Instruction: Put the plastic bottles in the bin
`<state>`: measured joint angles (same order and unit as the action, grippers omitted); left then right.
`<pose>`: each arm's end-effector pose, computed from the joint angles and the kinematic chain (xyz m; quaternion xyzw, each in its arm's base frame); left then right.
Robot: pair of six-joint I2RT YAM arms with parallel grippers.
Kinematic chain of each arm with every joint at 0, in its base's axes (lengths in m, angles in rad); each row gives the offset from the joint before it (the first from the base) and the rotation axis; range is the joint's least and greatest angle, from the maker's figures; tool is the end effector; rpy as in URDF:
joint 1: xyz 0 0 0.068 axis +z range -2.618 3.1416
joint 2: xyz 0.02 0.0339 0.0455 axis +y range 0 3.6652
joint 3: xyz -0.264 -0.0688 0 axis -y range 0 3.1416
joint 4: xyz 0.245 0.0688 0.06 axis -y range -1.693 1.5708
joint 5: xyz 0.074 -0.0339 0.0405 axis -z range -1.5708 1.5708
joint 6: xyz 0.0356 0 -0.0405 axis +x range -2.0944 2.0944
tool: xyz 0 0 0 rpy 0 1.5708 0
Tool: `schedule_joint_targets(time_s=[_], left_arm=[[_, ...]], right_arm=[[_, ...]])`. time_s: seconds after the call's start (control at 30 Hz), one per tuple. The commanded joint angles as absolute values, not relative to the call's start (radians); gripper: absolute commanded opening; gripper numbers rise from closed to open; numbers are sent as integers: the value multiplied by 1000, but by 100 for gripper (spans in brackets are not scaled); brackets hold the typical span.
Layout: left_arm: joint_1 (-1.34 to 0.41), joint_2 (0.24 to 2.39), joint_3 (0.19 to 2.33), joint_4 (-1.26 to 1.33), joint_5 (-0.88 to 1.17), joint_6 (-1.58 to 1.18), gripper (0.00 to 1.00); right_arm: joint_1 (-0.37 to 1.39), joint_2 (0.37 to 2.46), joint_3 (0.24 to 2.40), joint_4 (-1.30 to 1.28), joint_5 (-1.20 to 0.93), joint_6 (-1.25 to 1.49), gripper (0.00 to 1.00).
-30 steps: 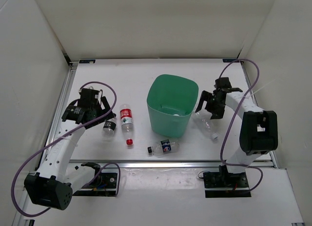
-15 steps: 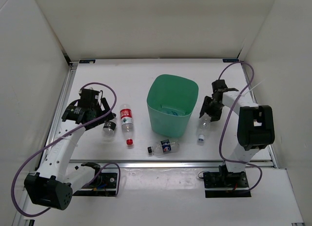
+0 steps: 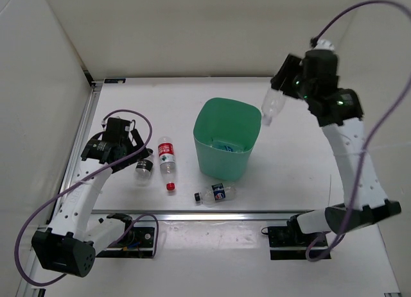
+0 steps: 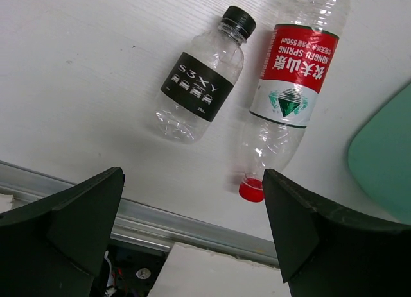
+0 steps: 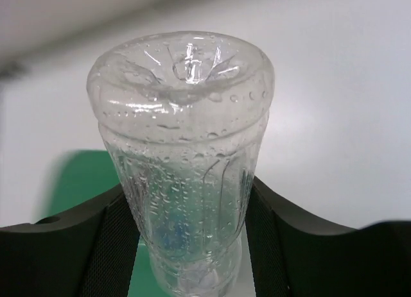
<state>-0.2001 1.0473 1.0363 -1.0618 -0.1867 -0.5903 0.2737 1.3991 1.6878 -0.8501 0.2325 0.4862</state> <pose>0.1833 -0.0304 0.3037 -0.2096 0.9422 -0.0111 0.2612 0.2763 0.0690 0.4431 0.1480 0.8586 0.0838 0.4837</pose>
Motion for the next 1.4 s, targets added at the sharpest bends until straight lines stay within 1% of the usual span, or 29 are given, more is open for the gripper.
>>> schedule_joint_targets(time_s=[0.0,0.1,0.23,0.27,0.3,0.33,0.37,0.4,0.43,0.53,0.67,0.83,1.0,1.17,1.37], left_arm=[[-204,1003,1022,-1066,-225,-617,100],[-204,1003,1009,-1055,-225,-640,100],[-204,1014,1000,-1009,-204,-649,100],[-204,1031,1000,-996,-204,-649,100],[-204,1041,1000,-996,-204,-649,100],[-204,1052,1000,-985,-213,-649,100],[-204,1072,1000,-985,-213,-663,100],[-204,1081,1000,-964,-213,-663,100],[-204,1097,1000,-951,-213,-663,100],[-204,1111,991,-930,-213,-652,100],[-204,1137,945,-861,-213,-632,100],[-204,1192,884,-821,-287,-614,100],[-204,1245,827,-756,-298,-623,100],[-204,1315,818,-671,-307,-647,100],[-204,1359,767,-595,-307,-647,100]], right_arm=[[321,1391,1961,-845,275,431,28],[396,1454,2043,-845,225,404,28],[535,1494,1988,-818,281,394,27],[557,1503,1965,-818,297,405,30],[577,1503,1939,-818,298,405,39],[616,1503,1915,-818,298,405,74],[636,1503,1876,-818,316,405,88],[658,1503,1876,-818,368,405,97],[695,1503,1876,-828,395,405,100],[715,1503,1923,-828,446,377,100],[677,1485,1962,-828,456,325,100],[666,1456,1971,-838,445,279,100],[635,1416,1927,-838,404,278,100],[614,1396,1927,-857,361,281,100],[594,1345,1876,-867,371,272,100]])
